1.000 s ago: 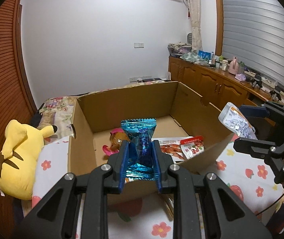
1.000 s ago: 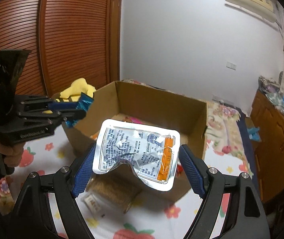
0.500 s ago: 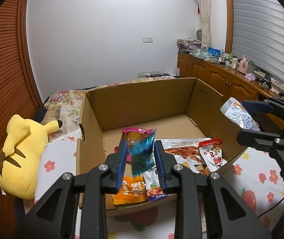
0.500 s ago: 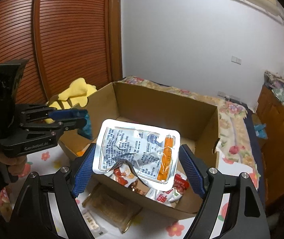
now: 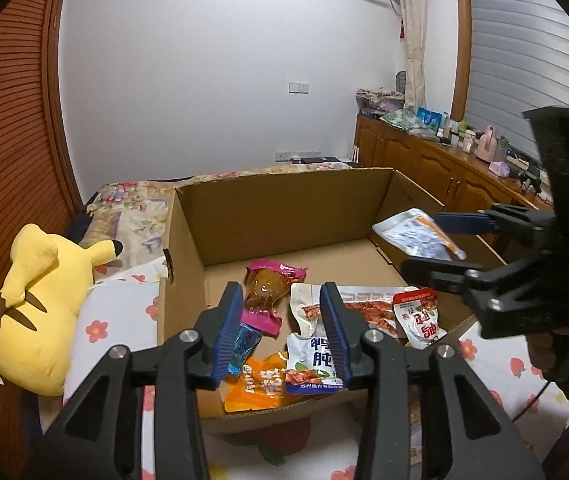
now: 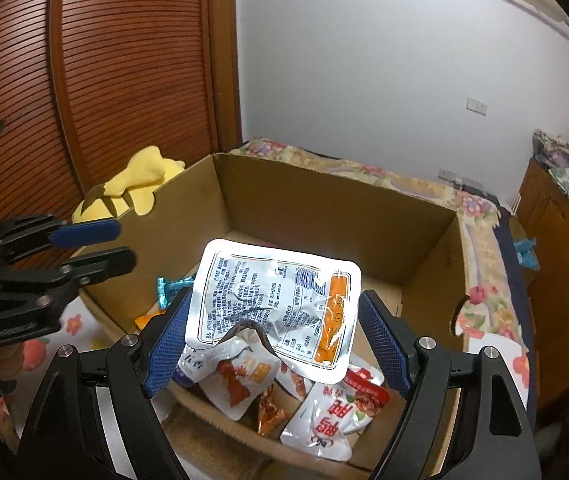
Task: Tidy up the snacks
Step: 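Open both tools to drop the candy and packet into the box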
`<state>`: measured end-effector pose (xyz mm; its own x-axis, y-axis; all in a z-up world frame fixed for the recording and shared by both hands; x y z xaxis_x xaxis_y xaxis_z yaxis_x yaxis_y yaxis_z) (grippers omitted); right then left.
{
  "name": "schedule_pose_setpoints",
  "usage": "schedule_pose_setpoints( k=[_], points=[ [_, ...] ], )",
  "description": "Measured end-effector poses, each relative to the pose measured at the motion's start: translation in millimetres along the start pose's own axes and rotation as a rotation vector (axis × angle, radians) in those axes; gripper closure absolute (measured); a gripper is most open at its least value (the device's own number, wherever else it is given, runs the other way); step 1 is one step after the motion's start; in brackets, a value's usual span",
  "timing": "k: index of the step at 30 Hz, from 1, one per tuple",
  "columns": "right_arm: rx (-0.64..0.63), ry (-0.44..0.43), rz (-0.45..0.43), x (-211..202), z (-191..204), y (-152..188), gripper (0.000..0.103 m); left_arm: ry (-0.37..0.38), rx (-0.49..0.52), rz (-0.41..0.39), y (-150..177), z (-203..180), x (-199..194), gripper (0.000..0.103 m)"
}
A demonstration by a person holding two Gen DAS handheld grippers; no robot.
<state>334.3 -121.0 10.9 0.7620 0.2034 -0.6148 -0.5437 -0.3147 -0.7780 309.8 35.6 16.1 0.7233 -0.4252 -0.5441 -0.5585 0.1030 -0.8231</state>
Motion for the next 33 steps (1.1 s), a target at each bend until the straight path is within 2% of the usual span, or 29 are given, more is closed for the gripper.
schedule_pose_setpoints(
  k=[5,21,26,33],
  points=[
    [0.014,0.002,0.013,7.7,-3.1,-3.2,0.019,-0.004,0.005,-0.010,0.9,-0.2,-6.2,0.058],
    [0.021,0.035,0.036,13.7,-0.2,-2.7,0.015,-0.016,0.024,-0.021,16.3,-9.4,-24.9,0.055],
    [0.019,0.042,0.021,-2.5,-0.8,1.0,0.015,-0.004,0.014,-0.024,24.6,-16.0,-32.9,0.053],
    [0.026,0.000,-0.007,-51.2,3.7,24.6,0.015,0.009,0.031,-0.011,43.6,-35.1,-41.3,0.050]
  ],
)
Point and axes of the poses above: each gripper's, at about its wrist camera, not at the fingertips, and x roughly the way its jaws point, z to its left, y to its underside, the point moved 2 cm from there along x, roughly the way its jaws point, and after that the axes turned 11 degrees about y, right-handed, at the moved point
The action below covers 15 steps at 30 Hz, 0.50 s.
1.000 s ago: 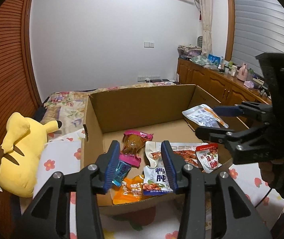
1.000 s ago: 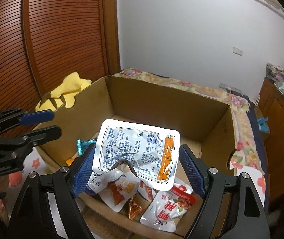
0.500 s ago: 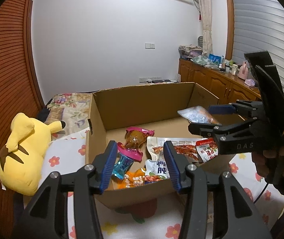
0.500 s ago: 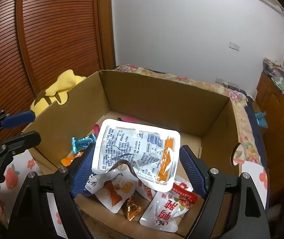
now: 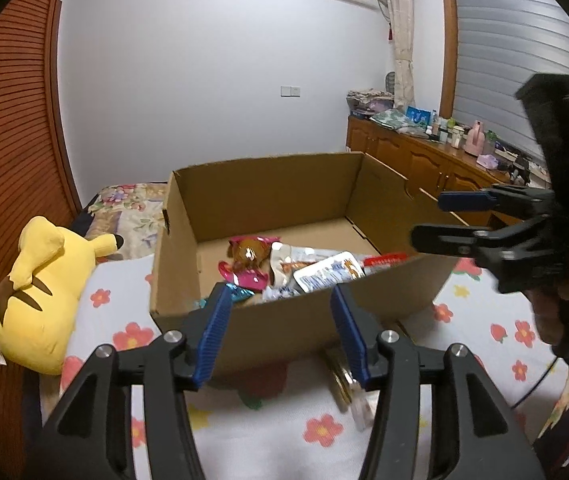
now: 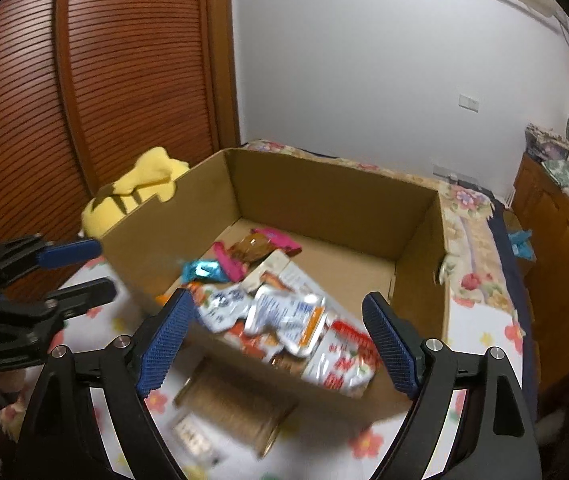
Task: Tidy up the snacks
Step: 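Open both tools to drop the candy and packet into the box, then grasp the small white wrapped cake with the left tool while the right tool grasps the bread pack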
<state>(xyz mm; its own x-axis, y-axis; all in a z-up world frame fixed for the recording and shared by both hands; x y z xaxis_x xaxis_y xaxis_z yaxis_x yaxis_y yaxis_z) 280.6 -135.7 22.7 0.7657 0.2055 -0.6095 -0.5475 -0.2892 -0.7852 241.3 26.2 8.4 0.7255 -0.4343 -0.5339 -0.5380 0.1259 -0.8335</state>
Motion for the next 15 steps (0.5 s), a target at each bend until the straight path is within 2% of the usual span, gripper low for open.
schedule_pose_setpoints(
  k=[6,15],
  points=[
    [0.024,-0.011,-0.001,-38.2,0.6,26.9,0.015,0.045,-0.006,0.022,21.2,-20.6,4.2,0.035],
    [0.042,-0.004,0.014,-62.6,4.2,57.3,0.015,0.089,0.009,0.123,56.1,-56.1,27.2,0.035]
  ],
)
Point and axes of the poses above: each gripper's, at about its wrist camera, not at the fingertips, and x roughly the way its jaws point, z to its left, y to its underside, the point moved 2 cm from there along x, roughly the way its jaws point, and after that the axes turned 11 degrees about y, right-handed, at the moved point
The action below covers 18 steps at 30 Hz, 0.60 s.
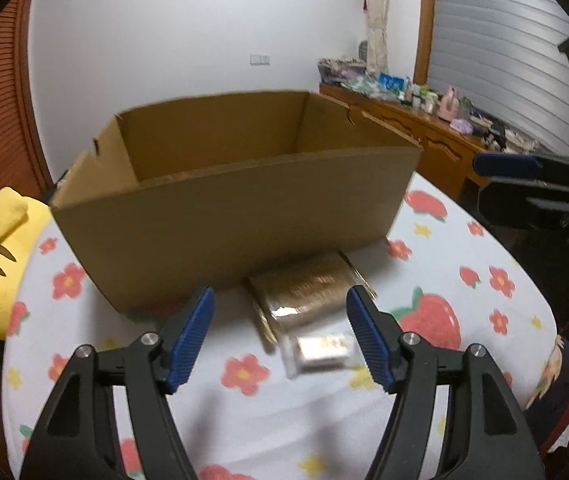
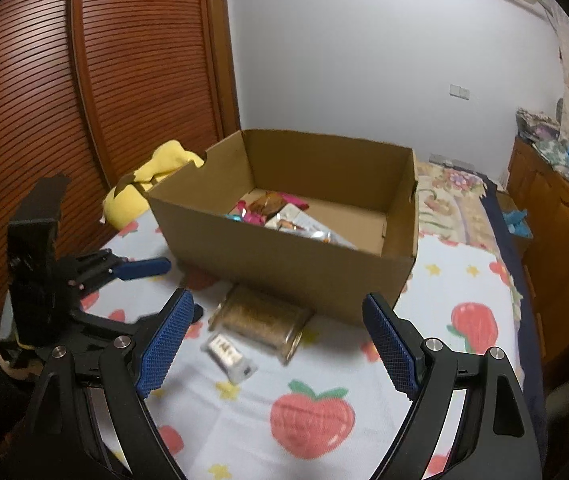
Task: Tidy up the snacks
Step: 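Grasp the small white wrapped cake with the left tool while the right tool grasps the bread pack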
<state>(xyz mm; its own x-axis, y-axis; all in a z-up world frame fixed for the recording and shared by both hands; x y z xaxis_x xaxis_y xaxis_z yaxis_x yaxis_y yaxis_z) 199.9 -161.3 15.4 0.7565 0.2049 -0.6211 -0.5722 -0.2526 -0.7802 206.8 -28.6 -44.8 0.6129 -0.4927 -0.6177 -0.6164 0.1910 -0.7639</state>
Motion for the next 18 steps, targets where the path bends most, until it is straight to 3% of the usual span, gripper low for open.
schedule_pose_setpoints(
  k=[4,13,18],
  points=[
    [0.021,-0.004,0.007,-1.7,-0.3,11.1,0.015,0.036,-0.007,0.069,13.1,-5.8,16.1,0.049],
    [0.053,-0.013,0.039,11.2,-4.3,27.2,0.015,0.021,-0.014,0.175,26.8,-7.4,48.8,0.049],
    [0.059,-0.016,0.064,25.3,-7.4,30.8,0.015,0.018,-0.014,0.174,27.5,-6.6,49.3,0.044]
  ],
)
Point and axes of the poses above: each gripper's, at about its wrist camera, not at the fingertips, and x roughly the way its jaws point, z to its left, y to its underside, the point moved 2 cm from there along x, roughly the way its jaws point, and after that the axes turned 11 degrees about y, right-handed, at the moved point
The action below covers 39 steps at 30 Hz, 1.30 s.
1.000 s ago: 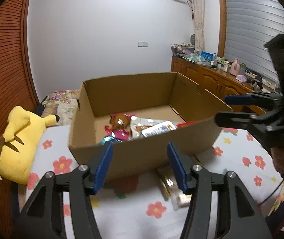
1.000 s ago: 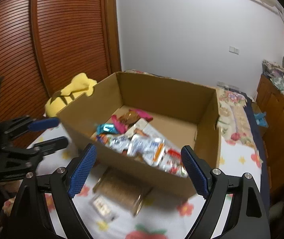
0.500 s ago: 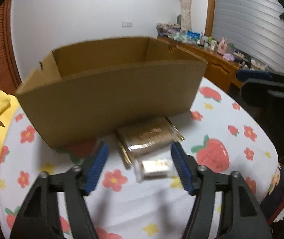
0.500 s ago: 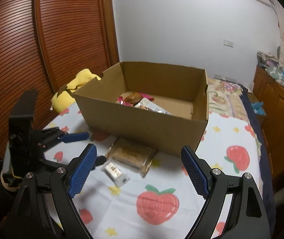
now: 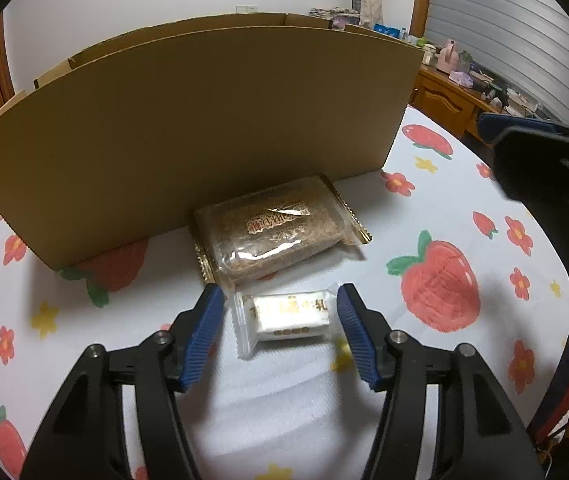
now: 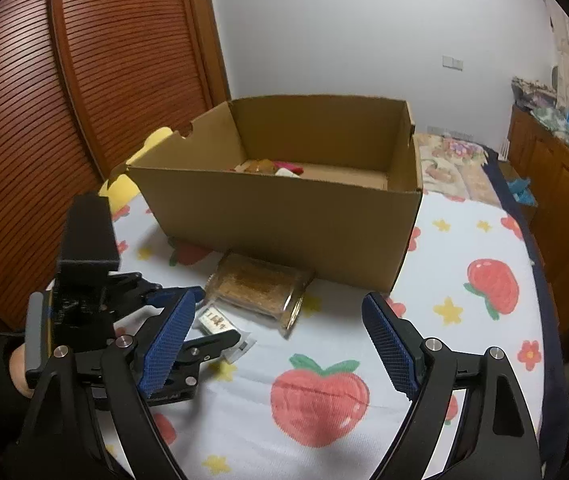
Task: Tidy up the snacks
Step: 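Grasp the small white wrapped cake with the left tool while the right tool grasps the bread pack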
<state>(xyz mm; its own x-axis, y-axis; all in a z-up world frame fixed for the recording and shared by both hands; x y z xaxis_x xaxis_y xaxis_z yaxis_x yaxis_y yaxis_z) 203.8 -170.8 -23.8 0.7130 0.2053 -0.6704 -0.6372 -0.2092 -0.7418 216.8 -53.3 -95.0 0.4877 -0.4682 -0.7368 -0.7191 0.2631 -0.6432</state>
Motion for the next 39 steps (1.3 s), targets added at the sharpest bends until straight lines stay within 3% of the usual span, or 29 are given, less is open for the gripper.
schedule_pose_setpoints(
  k=[10,13,17,28,39],
  points=[
    [-0.001,0.006,0.030,17.8,-2.1,3.3,0.015,0.017,0.009,0.027,7.3,-2.4,4.9,0.041],
    [-0.004,0.008,0.040,22.3,-2.1,6.4,0.015,0.008,0.014,0.024,8.9,-1.3,3.2,0.057],
    [-0.005,0.006,0.059,31.0,1.3,6.8,0.015,0.022,0.004,0.020,15.4,3.2,-5.7,0.061],
    [-0.066,-0.024,0.097,74.5,22.4,-2.7,0.016,0.018,-0.063,-0.059,28.5,39.8,-50.1,0.061],
    [-0.093,-0.024,0.169,111.7,31.4,-0.5,0.015,0.004,-0.106,-0.104,28.0,65.1,-64.6,0.061]
  ],
)
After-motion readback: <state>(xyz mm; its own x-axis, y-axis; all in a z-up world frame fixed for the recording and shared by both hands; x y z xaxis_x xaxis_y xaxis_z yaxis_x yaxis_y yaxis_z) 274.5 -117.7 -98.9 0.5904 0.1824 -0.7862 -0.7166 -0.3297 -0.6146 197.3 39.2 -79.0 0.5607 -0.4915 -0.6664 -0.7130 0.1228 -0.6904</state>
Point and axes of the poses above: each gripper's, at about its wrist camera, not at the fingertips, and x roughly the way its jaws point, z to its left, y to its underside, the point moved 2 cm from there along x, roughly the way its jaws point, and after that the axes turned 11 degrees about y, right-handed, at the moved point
